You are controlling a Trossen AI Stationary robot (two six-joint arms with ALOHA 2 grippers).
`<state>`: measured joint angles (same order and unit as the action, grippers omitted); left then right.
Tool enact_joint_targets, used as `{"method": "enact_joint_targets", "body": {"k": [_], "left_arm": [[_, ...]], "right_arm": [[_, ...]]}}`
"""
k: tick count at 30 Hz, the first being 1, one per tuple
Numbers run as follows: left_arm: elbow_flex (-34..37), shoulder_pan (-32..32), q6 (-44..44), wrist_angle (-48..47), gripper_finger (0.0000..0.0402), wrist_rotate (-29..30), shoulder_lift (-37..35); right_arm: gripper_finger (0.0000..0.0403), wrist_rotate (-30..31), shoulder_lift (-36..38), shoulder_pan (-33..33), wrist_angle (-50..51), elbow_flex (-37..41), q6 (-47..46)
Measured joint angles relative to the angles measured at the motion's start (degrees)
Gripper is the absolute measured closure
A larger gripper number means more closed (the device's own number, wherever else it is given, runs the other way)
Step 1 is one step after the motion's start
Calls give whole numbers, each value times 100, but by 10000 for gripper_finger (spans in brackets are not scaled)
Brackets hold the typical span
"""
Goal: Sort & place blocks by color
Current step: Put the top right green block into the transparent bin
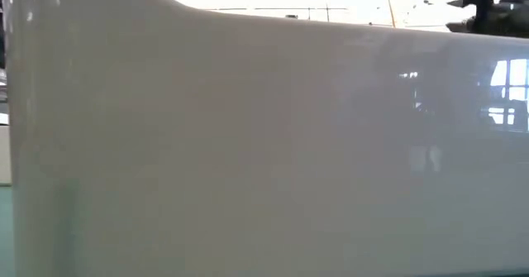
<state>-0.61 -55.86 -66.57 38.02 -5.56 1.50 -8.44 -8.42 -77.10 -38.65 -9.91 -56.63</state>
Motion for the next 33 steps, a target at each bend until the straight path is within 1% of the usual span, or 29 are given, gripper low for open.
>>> {"method": "enact_joint_targets", "body": {"k": [2, 6, 9, 12, 14, 16, 20, 23, 29, 33], "left_arm": [[-64, 124, 43, -30, 188, 2, 0], [-325, 341, 379, -59, 188, 2, 162], [-640, 453, 748, -89, 188, 1, 498], [-1022, 555, 1104, -88, 188, -37, 974], [-1295, 625, 1332, -103, 188, -178, 1366], [-1587, 677, 1505, -114, 188, -329, 1795], [-2216, 814, 1931, -486, 188, -606, 2702], [-2663, 933, 2328, -745, 188, -701, 3410], [-3282, 1161, 2923, -851, 188, -815, 4647], [-3580, 1298, 3091, -832, 188, -833, 5258]], "right_arm": [[177, -332, -241, 2, 113, -286, 250], [177, -921, -786, 3, 668, -870, 687], [177, -1128, -1221, 72, 971, -1270, 1001], [177, -1173, -1641, 226, 1056, -1552, 1299], [177, -1219, -1891, 349, 1024, -1697, 1481], [177, -995, -1892, 491, 1153, -1749, 1634], [177, -943, -1886, 704, 1257, -1744, 1882], [177, -986, -1946, 881, 1227, -1747, 1860], [177, -946, -2281, 1657, 1239, -1747, 1988], [177, -619, -2651, 2254, 1229, -1747, 2111]]}}
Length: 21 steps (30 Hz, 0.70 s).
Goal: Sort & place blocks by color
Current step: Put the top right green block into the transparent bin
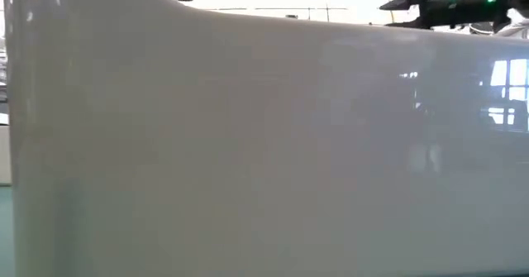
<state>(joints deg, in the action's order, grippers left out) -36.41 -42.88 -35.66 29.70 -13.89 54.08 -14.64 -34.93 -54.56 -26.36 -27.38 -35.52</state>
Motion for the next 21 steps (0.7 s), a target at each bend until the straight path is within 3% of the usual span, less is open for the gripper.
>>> {"method": "enact_joint_targets", "body": {"k": [11, 16, 21], "left_arm": [[-515, 152, 161, 5, 188, -2, 932], [-636, 152, 377, 18, 188, 0, 971], [-743, 152, 450, 15, 188, 0, 969]], "right_arm": [[177, 1267, -918, 1474, 131, -265, 1498], [177, 1830, -1327, 1965, 1467, -1013, 2381], [177, 2245, -1863, 2202, 3240, -1850, 2616]]}}
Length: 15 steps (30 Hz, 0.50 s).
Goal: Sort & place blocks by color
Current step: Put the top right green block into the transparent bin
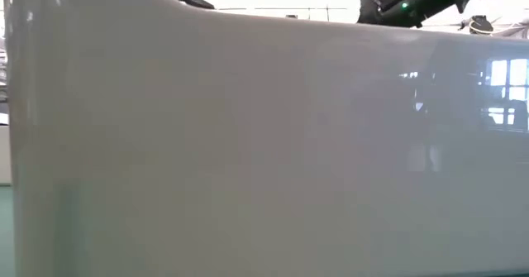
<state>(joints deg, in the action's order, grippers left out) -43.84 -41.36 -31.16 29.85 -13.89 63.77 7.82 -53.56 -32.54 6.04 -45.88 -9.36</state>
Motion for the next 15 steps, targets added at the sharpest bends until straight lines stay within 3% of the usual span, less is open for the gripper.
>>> {"method": "enact_joint_targets", "body": {"k": [8, 15], "left_arm": [[-95, 0, -112, 87, 188, -109, 0], [-95, 0, -231, 172, 188, -114, -2]], "right_arm": [[177, 697, -851, 77, 2424, -715, -534], [165, 713, -1426, 64, 3751, -880, -1361]]}}
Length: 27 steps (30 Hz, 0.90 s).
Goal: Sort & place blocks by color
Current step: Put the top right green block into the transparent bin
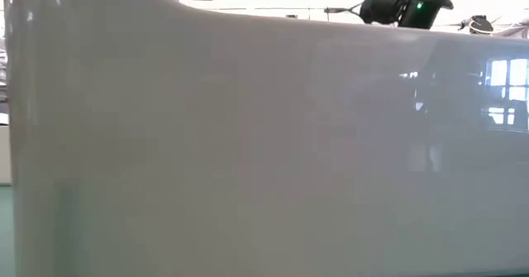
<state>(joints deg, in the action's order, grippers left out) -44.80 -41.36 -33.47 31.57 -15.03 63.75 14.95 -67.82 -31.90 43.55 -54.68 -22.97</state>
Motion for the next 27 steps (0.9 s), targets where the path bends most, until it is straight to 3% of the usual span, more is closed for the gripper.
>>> {"method": "enact_joint_targets", "body": {"k": [16, 23, 27], "left_arm": [[0, 0, -27, 1, 188, -7, -1], [0, 0, -9, -4, 188, -11, -2], [0, 0, 52, -4, 188, -11, -2]], "right_arm": [[112, -18, -937, -368, 280, 0, -486], [115, -39, -1400, -669, 217, 0, -486], [122, -372, -1640, -751, 217, 0, -484]]}}
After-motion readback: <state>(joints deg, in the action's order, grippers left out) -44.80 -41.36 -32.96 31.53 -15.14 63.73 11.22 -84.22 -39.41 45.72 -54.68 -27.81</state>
